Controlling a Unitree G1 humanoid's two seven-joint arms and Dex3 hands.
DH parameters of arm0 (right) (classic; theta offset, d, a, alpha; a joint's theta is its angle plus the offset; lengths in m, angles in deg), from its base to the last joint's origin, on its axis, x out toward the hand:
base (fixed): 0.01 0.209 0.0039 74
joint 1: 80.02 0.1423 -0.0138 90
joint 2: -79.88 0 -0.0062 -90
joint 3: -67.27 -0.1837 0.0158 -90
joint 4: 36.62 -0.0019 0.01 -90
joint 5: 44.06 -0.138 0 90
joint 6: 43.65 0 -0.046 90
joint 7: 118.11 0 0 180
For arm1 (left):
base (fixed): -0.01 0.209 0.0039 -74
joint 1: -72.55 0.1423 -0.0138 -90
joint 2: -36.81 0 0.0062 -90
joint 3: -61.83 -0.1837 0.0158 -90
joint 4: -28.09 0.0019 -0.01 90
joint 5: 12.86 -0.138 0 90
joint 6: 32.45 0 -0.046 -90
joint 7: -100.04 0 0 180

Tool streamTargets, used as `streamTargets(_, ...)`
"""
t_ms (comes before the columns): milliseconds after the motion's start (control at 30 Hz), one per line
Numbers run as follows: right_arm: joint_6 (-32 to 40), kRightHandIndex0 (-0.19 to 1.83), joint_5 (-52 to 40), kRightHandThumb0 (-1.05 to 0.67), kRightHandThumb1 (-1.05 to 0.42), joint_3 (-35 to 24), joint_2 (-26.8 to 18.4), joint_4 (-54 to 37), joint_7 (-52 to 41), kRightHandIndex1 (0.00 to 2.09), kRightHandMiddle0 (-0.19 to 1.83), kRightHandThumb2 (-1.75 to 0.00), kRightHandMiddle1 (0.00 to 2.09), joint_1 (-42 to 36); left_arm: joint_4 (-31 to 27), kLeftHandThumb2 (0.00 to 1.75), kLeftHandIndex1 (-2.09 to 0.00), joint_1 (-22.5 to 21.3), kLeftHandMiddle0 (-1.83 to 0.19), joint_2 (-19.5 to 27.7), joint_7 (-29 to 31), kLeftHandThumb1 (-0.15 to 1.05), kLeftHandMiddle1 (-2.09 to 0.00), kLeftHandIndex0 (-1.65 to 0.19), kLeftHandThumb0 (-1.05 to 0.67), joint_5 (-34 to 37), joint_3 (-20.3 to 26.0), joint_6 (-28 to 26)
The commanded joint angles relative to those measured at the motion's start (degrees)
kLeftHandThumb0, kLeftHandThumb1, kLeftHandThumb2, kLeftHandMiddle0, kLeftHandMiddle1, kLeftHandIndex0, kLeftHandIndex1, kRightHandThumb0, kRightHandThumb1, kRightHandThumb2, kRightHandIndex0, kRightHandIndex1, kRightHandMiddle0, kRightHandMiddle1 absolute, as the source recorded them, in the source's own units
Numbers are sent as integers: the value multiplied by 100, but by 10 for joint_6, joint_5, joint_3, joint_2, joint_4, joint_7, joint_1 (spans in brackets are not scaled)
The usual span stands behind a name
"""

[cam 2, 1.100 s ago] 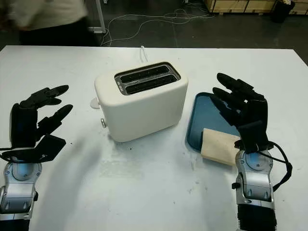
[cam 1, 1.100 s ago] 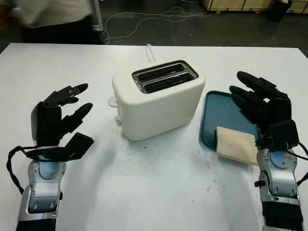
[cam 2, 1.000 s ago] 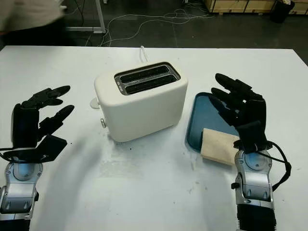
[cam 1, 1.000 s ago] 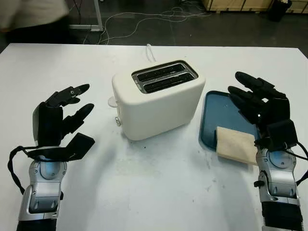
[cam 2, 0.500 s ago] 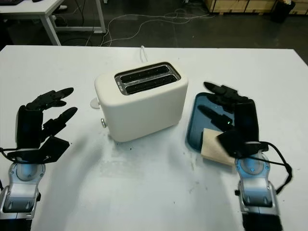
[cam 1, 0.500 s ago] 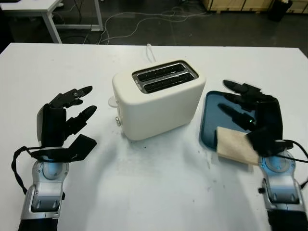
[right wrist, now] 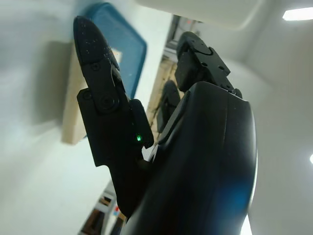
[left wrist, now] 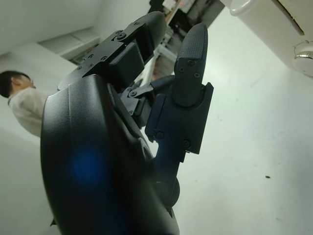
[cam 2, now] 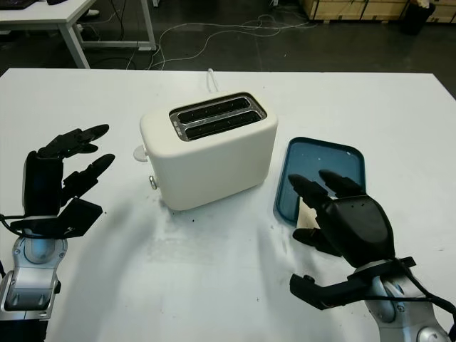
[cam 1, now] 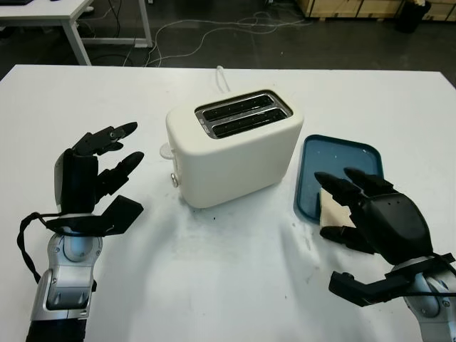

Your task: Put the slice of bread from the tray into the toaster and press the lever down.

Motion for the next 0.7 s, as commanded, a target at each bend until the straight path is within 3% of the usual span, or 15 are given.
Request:
streamTargets(0,18,4,24,-79,-92,7,-1,-20,-24,0,5,-1,0,-10,0,16,-5,-2,-52,7,3,92,-108,-87,-54,11,6,8)
streamTargets(167,29,0,67,-79,-92,19,2,-32,-41,0,0,-4,0,-23,2,16,-4,-1,-52,13,4,92,-109,-87,-53,17,8,11)
streamTargets(233,29,0,78,-57,-92,22,4,-31,-35,0,0,-23,0,-29,2,16,-4,-1,-52,13,4,92,-109,-87,-54,20,9,12)
streamTargets(300,28,0,89,-48,-92,26,6,-26,-25,0,0,-29,0,-35,0,16,-4,0,-52,12,3,92,-110,-87,-53,19,9,11)
streamTargets(400,32,0,111,-43,-92,32,7,-18,-19,0,0,-26,0,-42,-6,16,-5,1,-51,11,4,92,-109,-88,-55,15,9,1)
streamTargets(467,36,0,129,-51,-92,37,9,-8,-10,0,1,-16,0,-45,-9,17,-4,2,-51,10,5,92,-109,-88,-56,16,9,-1)
streamTargets(667,44,3,176,-43,-92,52,12,58,77,2,6,-28,3,-46,-10,17,-4,3,-52,12,3,92,-108,-88,-55,11,8,2)
